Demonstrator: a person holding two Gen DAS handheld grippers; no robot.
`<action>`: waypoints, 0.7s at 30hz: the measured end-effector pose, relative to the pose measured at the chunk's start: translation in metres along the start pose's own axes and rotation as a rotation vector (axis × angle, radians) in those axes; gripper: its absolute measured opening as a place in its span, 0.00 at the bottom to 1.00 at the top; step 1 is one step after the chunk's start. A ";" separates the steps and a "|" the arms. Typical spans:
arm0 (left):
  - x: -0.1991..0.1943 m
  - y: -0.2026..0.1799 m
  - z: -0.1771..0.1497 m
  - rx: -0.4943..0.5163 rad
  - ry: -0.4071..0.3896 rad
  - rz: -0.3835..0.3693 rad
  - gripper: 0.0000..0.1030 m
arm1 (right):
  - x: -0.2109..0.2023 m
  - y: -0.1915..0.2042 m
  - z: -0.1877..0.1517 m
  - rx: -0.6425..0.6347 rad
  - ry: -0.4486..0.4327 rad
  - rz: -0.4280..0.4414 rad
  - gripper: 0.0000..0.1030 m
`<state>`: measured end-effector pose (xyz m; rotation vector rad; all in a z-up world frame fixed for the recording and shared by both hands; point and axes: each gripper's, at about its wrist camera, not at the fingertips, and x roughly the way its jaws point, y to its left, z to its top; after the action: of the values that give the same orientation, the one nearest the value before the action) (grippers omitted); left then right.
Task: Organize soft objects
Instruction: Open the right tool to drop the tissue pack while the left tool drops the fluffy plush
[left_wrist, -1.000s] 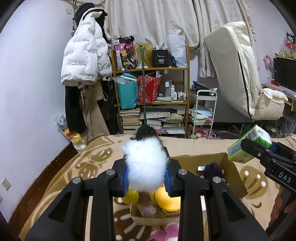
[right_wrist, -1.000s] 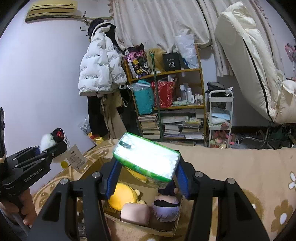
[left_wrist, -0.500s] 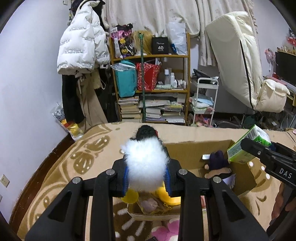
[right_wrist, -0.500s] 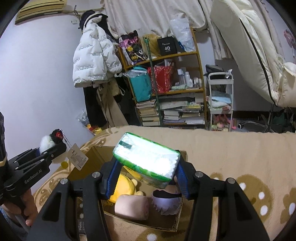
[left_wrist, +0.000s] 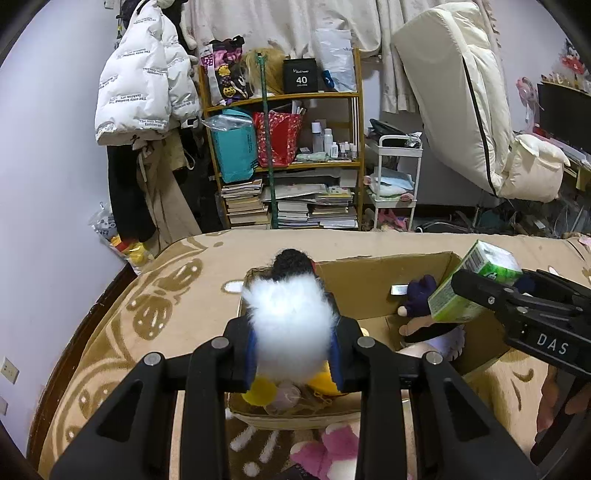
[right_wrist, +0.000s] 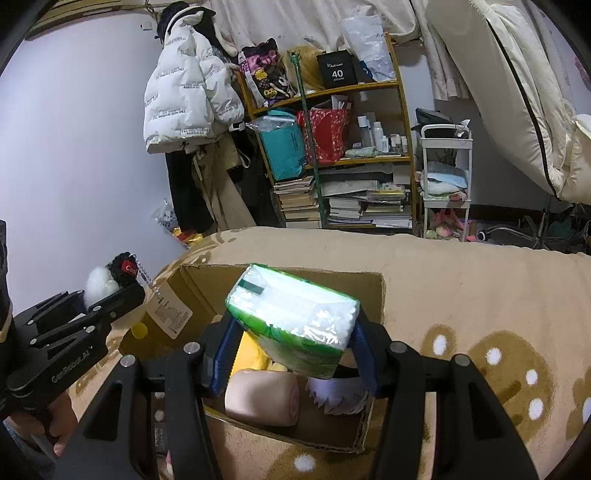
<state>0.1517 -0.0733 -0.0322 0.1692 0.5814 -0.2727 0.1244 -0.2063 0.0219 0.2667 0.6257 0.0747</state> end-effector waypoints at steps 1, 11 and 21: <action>0.001 0.000 -0.001 0.000 0.005 0.000 0.28 | 0.001 0.000 0.000 -0.001 0.002 -0.001 0.57; 0.009 0.001 -0.002 0.001 0.031 0.002 0.30 | 0.005 0.001 -0.001 -0.003 0.017 0.003 0.57; 0.013 0.001 -0.003 0.010 0.060 0.028 0.36 | 0.007 0.000 -0.002 0.002 0.023 0.001 0.57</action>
<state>0.1610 -0.0746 -0.0415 0.1955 0.6366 -0.2441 0.1293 -0.2045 0.0164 0.2679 0.6483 0.0784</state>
